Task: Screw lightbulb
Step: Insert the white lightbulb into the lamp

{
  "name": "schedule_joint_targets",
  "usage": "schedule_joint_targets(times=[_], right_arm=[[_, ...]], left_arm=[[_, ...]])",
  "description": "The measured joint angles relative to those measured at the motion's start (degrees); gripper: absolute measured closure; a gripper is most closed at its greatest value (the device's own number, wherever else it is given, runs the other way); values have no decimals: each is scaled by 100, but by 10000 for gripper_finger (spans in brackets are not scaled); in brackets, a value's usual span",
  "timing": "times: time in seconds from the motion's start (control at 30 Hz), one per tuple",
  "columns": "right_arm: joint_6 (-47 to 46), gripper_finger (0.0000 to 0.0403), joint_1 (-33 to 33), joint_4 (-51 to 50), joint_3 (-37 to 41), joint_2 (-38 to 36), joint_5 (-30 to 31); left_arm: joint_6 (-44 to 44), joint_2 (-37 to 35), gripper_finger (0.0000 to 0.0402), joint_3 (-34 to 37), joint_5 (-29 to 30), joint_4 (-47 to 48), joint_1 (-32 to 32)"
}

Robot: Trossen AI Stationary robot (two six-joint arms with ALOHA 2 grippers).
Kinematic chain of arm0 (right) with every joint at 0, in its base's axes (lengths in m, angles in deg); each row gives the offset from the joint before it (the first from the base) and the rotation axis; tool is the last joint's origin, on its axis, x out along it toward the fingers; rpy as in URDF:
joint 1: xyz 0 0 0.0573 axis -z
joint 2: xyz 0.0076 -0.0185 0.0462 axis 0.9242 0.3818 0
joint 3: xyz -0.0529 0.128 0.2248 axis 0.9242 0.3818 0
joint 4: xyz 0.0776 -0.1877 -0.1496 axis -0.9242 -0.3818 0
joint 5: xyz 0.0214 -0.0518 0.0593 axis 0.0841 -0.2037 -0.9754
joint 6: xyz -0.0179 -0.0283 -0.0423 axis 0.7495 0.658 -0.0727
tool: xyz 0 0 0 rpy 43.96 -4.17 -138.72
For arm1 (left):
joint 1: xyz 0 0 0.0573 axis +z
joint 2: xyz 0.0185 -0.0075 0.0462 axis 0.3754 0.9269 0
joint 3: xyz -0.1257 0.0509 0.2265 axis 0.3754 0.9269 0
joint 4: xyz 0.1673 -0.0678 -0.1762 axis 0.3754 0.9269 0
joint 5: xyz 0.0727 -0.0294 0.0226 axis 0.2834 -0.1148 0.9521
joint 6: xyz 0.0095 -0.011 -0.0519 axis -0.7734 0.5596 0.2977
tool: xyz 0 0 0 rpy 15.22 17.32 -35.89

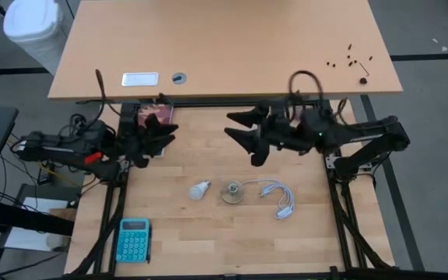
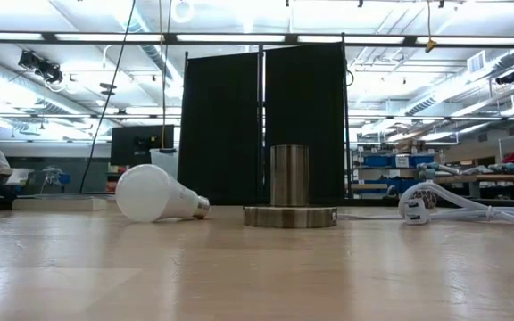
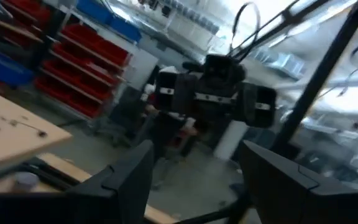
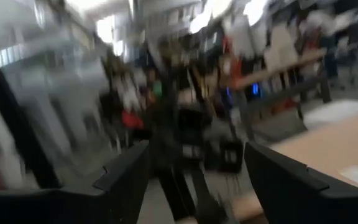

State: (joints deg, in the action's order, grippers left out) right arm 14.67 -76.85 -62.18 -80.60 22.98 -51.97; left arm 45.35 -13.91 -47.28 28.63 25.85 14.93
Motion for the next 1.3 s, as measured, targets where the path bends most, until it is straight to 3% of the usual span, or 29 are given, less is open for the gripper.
schedule_joint_targets(times=[0.13,0.27,0.5,0.8,0.93,1.17,1.3], right_arm=[[253,143,70,-1110,-390,-15,-201],[126,149,140,-944,-461,-75,-201],[219,151,137,-381,-474,-101,-210],[-18,154,236,-235,-470,-88,-59],[329,154,274,-292,-468,-88,-50],[717,155,389,-529,-468,-88,-46],[684,156,482,-848,-464,-84,-39]], left_arm=[[-603,366,160,-463,480,168,0],[-713,593,160,-920,1110,127,3],[-1692,875,160,-1157,1088,-780,-2],[-1196,1086,160,-1172,1089,-1039,36],[-1177,1045,160,-1609,1093,117,87],[-1139,1256,160,-3163,1133,3447,82],[-848,1314,160,-3673,1146,4964,74]])
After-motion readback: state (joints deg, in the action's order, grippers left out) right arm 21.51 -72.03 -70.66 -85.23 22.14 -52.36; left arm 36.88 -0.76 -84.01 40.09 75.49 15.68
